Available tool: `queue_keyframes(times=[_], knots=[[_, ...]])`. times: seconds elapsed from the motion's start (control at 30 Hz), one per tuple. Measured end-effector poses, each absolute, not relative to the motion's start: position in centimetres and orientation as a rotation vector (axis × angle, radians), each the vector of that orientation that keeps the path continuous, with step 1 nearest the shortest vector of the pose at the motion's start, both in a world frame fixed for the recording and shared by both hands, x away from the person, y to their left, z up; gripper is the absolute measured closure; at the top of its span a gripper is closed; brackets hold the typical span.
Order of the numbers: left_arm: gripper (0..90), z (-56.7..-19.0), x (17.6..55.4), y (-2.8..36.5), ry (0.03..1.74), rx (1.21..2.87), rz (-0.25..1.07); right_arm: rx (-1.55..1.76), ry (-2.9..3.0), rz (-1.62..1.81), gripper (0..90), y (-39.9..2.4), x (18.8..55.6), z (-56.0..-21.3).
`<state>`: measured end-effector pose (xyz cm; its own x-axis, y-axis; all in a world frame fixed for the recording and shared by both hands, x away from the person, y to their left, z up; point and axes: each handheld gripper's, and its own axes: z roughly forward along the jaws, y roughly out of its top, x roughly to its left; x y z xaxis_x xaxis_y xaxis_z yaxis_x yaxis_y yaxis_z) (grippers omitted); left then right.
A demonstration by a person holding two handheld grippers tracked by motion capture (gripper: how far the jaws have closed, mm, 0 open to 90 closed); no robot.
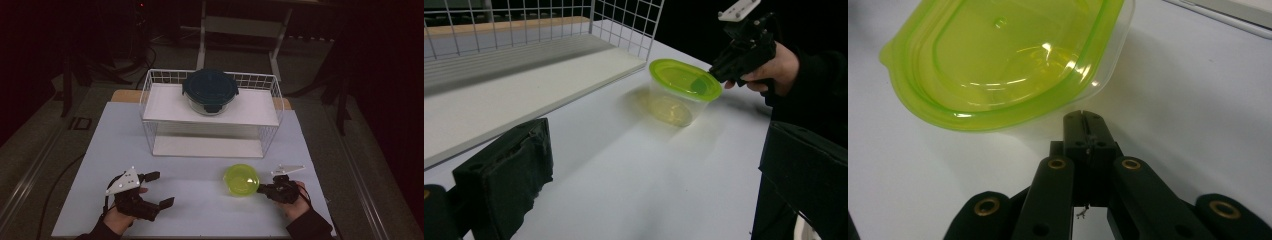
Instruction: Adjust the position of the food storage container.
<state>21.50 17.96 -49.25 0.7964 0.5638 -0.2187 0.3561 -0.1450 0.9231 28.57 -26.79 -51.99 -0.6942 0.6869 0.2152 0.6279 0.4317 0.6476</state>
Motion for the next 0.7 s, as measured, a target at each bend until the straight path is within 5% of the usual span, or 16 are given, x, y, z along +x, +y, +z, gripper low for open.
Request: queue_keyframes(times=[0.7], knots=[[0.4, -49.2, 21.4, 18.0, 0.712, 1.762, 0.214, 1.083, 2.687, 1.148, 90.0, -22.0, 29.0, -52.1]])
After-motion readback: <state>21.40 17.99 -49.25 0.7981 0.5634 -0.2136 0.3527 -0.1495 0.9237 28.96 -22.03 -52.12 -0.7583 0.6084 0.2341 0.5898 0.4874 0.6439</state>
